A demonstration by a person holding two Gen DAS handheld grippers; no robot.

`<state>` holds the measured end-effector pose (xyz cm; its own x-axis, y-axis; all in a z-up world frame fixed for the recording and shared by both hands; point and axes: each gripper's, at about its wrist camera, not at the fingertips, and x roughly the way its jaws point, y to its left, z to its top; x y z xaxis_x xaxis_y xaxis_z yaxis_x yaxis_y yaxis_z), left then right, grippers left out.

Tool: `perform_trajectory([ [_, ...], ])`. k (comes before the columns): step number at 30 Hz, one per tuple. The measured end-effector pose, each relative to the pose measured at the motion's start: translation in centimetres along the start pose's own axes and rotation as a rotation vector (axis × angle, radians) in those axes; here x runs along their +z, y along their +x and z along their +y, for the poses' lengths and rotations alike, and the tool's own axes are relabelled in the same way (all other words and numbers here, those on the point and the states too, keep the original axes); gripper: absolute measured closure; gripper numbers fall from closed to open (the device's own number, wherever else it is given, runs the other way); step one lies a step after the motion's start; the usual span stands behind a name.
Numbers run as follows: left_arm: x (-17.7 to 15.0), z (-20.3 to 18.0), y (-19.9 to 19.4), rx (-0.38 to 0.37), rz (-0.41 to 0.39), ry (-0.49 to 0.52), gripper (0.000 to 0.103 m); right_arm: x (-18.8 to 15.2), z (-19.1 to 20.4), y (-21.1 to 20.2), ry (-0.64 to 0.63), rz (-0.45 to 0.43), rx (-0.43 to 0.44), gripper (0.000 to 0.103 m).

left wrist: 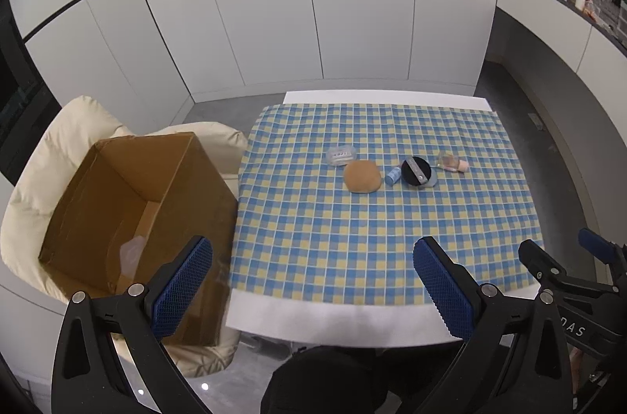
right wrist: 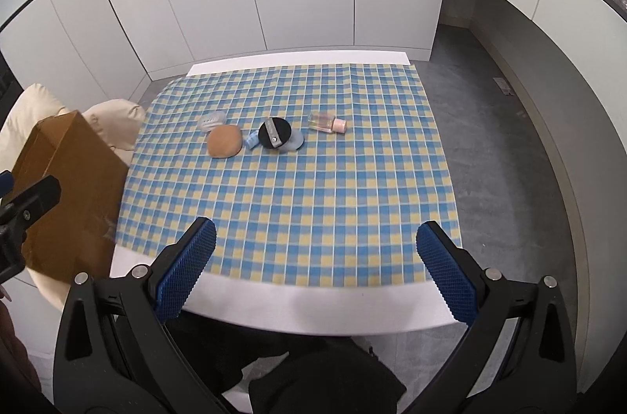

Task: Organize objects
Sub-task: 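Move both grippers over the cosmetics on the checked tablecloth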

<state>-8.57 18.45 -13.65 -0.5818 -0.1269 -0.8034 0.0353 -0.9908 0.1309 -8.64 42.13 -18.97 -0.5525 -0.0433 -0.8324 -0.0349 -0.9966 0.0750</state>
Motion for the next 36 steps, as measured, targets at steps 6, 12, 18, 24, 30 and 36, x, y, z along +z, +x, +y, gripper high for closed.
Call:
perform_trajectory([
  [6, 1.1, -0.5, 3.2, -0.009, 0.023, -0.015, 0.001, 1.5, 0.0, 2.6, -0.012, 0.004, -0.019, 0.0],
  [12, 2.1, -0.8, 5.6, -0.027, 0.036, -0.027, 0.001, 2.8, 0.0, 5.4, -0.016, 0.018, -0.032, 0.0],
  [18, 2.8, -0.9, 7.7, -0.022, 0.037, -0.022, 0.001, 3.6, -0.1, 8.2, -0.01, 0.039, -0.037, 0.0],
  [24, 3.3, -0.9, 10.2, -0.025, 0.039, -0.03, 0.001, 4.2, -0.1, 11.0, -0.015, 0.054, -0.05, 0.0],
  [30, 3.8, -1.3, 14.4, -0.023, 0.075, -0.053, 0.001, 5.2, -0.1, 14.3, -0.019, 0.075, -0.06, 0.0],
  [36, 4.0, -2.0, 18.9, 0.0, 0.123, -0.063, 0.001, 7.3, -0.6, 17.8, -0.028, 0.048, -0.093, 0.0],
])
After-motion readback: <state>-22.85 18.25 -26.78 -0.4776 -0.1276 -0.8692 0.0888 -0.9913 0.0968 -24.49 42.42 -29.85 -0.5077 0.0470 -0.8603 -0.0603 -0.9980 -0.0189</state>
